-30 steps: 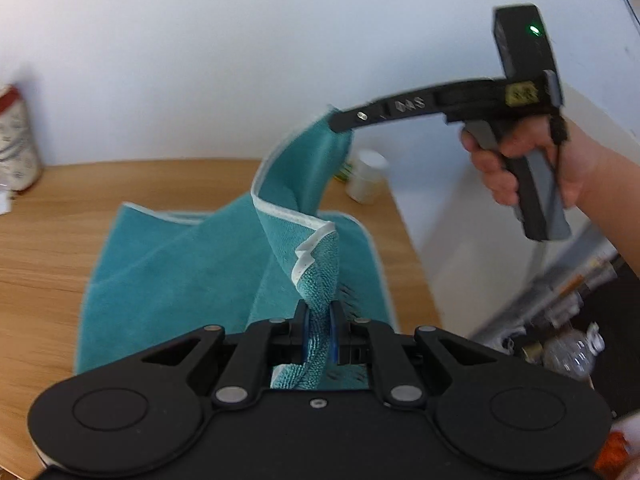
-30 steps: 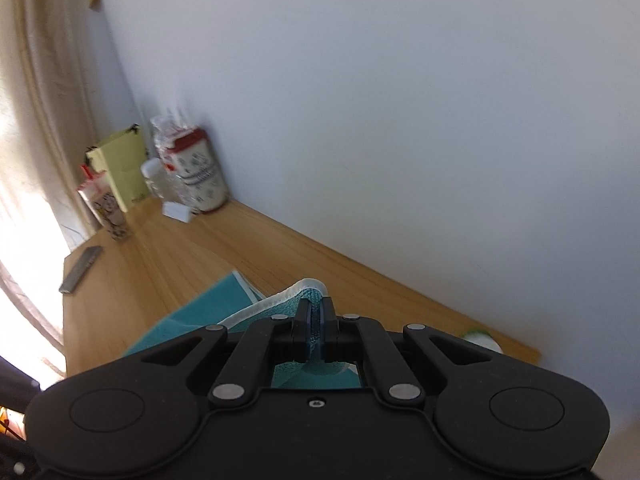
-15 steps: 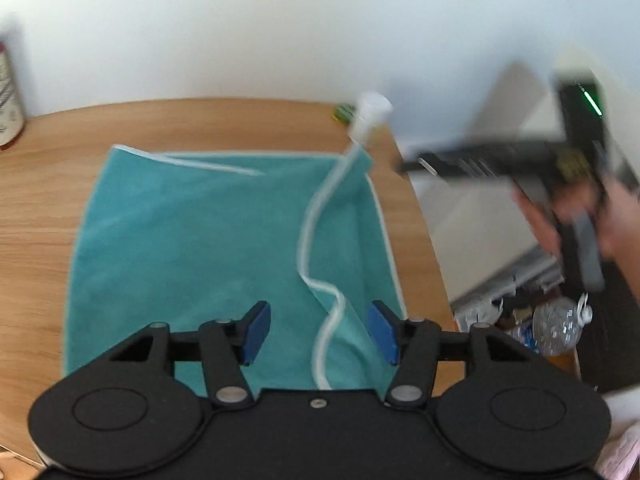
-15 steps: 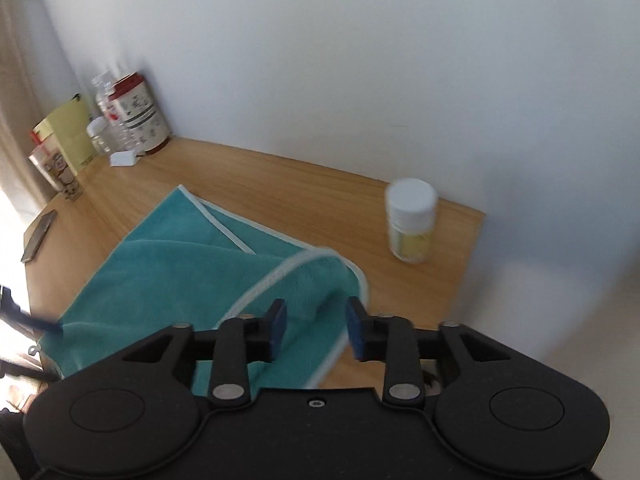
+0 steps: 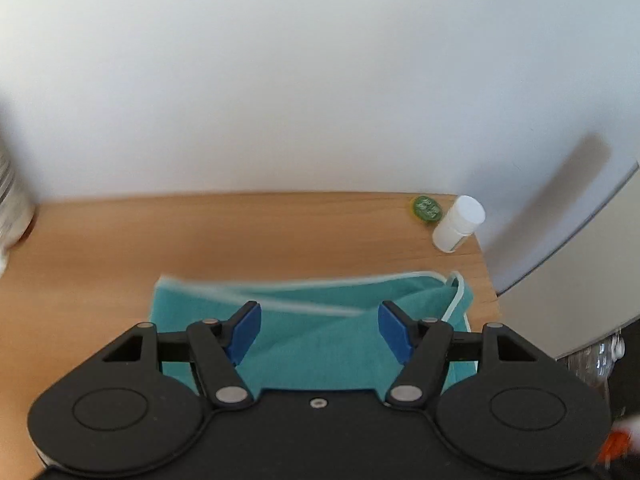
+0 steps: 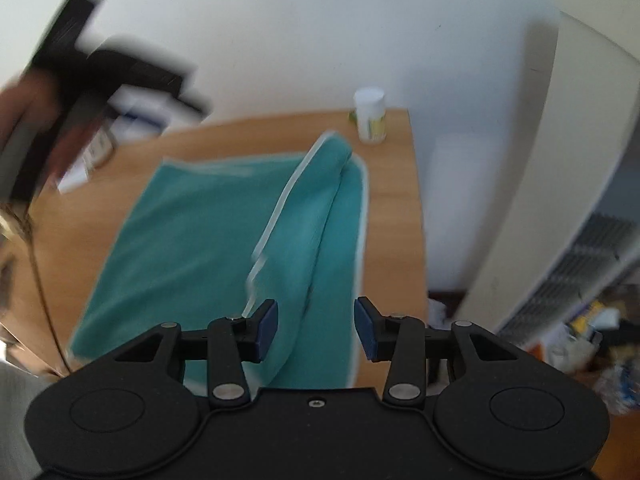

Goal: Fold towel

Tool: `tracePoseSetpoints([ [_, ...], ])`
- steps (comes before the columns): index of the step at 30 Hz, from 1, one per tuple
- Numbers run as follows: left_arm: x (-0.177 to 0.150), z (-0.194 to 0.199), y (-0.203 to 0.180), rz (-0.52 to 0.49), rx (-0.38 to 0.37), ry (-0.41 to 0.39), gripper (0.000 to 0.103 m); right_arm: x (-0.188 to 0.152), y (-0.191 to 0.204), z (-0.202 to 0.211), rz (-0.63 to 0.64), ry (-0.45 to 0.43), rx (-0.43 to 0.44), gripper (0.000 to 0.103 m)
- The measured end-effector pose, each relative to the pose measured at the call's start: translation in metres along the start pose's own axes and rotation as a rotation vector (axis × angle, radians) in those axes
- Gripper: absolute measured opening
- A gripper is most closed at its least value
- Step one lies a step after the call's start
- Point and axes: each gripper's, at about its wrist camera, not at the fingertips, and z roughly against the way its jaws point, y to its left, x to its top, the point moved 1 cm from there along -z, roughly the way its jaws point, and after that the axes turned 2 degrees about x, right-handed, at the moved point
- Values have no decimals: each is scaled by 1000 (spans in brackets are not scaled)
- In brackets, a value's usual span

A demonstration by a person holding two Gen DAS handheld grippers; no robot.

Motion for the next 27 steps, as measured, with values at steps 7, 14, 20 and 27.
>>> tracePoseSetpoints([
  [7, 3, -61, -33, -210, -144, 147, 66, -28, 59, -39, -32, 16, -206, 47],
  [14, 1, -95, -65, -302, -131, 138, 72, -37, 78, -58, 22, 11, -372, 39],
  [20, -5, -111, -82, -329, -123, 136, 73, -40, 95, -80, 128, 57, -442, 35],
  [27, -9, -116, -109, -403, -145, 138, 30, -37, 96, -83, 117, 57, -463, 3],
])
